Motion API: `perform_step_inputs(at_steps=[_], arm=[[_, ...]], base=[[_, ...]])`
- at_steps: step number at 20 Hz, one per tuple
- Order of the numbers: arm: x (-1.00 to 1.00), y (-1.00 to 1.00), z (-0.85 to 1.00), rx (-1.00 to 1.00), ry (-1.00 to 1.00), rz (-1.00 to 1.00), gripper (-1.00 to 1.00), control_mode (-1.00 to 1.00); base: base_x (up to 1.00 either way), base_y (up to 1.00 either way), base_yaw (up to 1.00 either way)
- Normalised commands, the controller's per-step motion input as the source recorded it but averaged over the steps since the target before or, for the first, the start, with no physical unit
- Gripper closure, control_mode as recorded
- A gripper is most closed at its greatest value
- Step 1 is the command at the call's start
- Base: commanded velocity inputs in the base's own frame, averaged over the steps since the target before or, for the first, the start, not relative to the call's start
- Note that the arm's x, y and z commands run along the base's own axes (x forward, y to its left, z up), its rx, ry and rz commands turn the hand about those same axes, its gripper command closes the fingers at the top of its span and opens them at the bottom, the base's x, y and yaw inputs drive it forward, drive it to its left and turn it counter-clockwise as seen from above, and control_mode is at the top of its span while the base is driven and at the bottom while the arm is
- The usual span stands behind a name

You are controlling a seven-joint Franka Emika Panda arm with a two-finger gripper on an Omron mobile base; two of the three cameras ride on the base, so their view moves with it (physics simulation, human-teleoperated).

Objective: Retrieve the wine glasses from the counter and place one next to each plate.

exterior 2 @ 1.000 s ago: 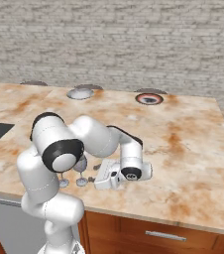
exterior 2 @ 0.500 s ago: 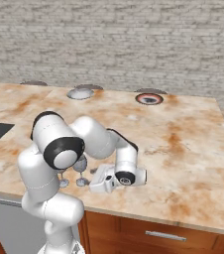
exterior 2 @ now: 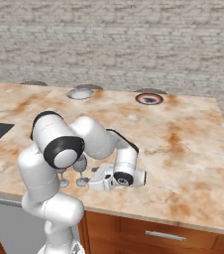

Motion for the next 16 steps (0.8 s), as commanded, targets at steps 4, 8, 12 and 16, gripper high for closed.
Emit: perform_step_inputs(at_steps=[4,8,12,16], arm=[[0.02,0.06,0.00,0.00,0.02,-0.02,-1.00,-1.00],[0.04,0.16,-0.14,0.00,0.06,-0.05,-1.00,-1.00],[0.17,0.14,-0.13,0.00,0.06,-0.12,-1.00,-1.00],[0.09,0.15,-0.02,0.00,0.00,-0.10,-1.00,-1.00]], base=[[0.00,0.00,0.00],[0.00,0.00,0.00],[0.00,0.00,0.00],[0.00,0.00,0.00]])
